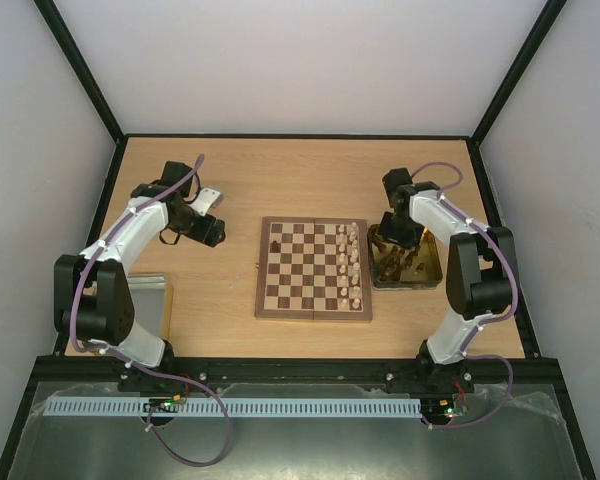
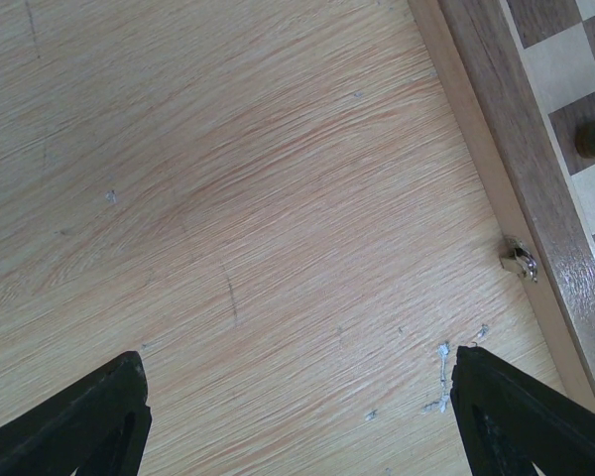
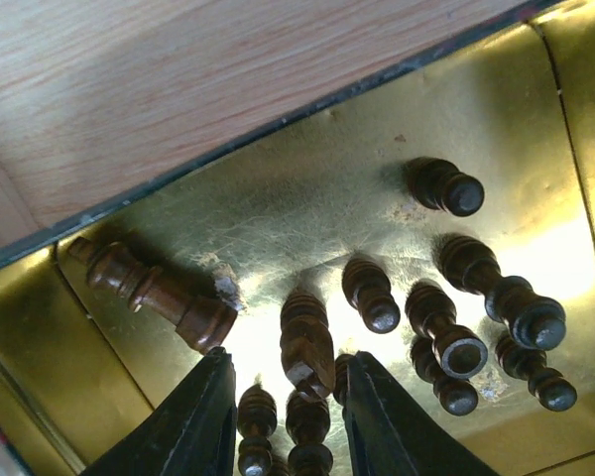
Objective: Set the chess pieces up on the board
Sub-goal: Pick up the chess piece from the storage box.
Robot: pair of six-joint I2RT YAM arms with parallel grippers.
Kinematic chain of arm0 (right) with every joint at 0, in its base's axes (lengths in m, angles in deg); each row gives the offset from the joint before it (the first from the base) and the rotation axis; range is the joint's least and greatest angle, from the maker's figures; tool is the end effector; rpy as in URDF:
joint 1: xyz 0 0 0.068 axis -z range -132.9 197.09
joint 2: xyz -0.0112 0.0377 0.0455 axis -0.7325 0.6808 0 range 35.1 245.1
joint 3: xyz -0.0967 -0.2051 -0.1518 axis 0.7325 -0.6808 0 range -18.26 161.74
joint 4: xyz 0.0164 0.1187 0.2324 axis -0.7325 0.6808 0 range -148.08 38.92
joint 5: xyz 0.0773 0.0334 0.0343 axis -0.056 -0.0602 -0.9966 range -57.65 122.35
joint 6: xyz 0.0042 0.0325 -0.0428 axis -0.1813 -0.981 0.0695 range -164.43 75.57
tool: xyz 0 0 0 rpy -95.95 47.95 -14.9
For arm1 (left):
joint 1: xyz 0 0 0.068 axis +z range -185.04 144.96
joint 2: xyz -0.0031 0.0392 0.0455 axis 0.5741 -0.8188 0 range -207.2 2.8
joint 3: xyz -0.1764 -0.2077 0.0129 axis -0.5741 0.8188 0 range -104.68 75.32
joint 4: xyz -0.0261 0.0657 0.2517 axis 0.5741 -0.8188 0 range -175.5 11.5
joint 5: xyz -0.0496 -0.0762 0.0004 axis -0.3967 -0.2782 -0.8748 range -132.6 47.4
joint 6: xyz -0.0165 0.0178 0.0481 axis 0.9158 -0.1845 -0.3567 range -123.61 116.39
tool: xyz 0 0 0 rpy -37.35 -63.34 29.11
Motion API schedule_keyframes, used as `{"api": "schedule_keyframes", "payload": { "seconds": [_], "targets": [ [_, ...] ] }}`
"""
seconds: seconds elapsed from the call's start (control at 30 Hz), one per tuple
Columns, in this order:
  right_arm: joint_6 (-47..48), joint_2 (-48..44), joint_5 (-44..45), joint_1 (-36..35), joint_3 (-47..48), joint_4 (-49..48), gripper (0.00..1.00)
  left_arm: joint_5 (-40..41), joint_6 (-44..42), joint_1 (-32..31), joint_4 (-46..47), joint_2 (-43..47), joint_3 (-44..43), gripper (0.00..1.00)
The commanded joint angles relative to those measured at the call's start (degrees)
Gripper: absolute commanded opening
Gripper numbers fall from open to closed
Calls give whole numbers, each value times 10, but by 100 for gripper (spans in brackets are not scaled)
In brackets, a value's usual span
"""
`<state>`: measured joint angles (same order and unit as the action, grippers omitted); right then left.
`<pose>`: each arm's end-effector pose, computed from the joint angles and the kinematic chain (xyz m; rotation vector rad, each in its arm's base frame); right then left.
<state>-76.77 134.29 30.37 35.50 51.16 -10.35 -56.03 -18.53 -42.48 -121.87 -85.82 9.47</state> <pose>0.3215 0.0672 0.1976 0.5254 2.9003 0.1678 0.3030 -0.0480 0.2387 0.5892 2.6342 -0.2800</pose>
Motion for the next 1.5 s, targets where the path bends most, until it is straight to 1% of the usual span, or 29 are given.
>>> {"api": "schedule_keyframes", "payload": {
  "seconds": [0.0, 0.33, 0.7, 1.0, 1.27, 1.47],
  "targets": [
    [2, 5, 2, 0, -16, -9, 30, -1, 5, -2, -11, -13, -14, 83],
    [3, 18, 2, 2, -20, -20, 26, 2, 6, -6, -13, -21, -21, 83],
    [3, 32, 6, 10, -20, -24, 17, 7, 6, -7, -12, -23, -19, 83],
    [2, 32, 14, 13, -10, -18, 3, 8, 5, -7, -12, -24, -20, 83],
    [-1, -11, 44, 13, 19, 25, 2, 5, 4, -7, -10, -27, -22, 83],
    [-3, -44, 48, 11, 50, 61, 2, 1, 3, -7, -8, -27, -22, 83]
  ]
}}
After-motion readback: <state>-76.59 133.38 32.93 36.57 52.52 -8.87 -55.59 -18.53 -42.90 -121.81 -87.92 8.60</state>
